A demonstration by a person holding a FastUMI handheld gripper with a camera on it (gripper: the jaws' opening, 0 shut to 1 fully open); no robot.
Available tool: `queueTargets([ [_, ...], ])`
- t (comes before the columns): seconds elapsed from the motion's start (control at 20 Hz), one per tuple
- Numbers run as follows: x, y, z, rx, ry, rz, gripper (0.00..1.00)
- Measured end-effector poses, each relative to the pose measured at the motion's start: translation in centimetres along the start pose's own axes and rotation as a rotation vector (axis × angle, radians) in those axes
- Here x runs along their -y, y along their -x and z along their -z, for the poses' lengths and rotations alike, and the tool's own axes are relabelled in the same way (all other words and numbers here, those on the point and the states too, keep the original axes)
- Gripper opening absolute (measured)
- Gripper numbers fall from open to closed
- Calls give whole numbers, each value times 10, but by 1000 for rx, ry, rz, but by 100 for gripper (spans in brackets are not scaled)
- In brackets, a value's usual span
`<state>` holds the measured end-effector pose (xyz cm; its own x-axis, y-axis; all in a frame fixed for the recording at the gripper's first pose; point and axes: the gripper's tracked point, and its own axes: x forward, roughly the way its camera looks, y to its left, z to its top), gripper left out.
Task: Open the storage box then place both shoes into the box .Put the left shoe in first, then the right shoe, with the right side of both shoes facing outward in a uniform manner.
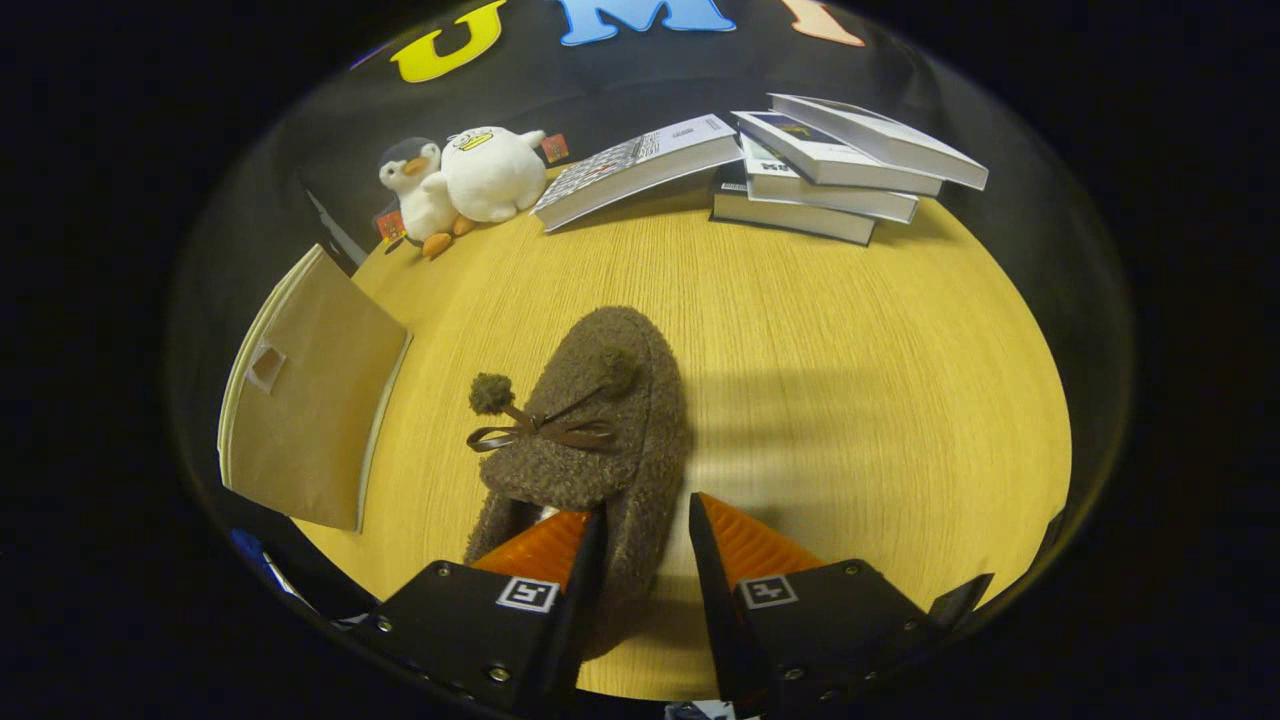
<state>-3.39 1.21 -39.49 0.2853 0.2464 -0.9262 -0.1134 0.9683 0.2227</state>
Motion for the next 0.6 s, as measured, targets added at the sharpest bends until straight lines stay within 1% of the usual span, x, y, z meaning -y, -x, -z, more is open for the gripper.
queueTargets([
  [0.05,0,-2,0,-2,-18,2,47],
  [0.1,0,-3,0,-10,-19,3,34],
  [0.15,-1,-2,1,-16,-14,5,34],
  [0.2,11,1,-5,10,-27,53,34],
  [0.25,12,3,-5,1,-60,57,18],
  [0.3,5,0,-3,-7,-102,34,2],
  [0.45,7,3,-8,-2,-175,27,2],
  [0.6,-6,16,-20,12,-236,-8,2],
])
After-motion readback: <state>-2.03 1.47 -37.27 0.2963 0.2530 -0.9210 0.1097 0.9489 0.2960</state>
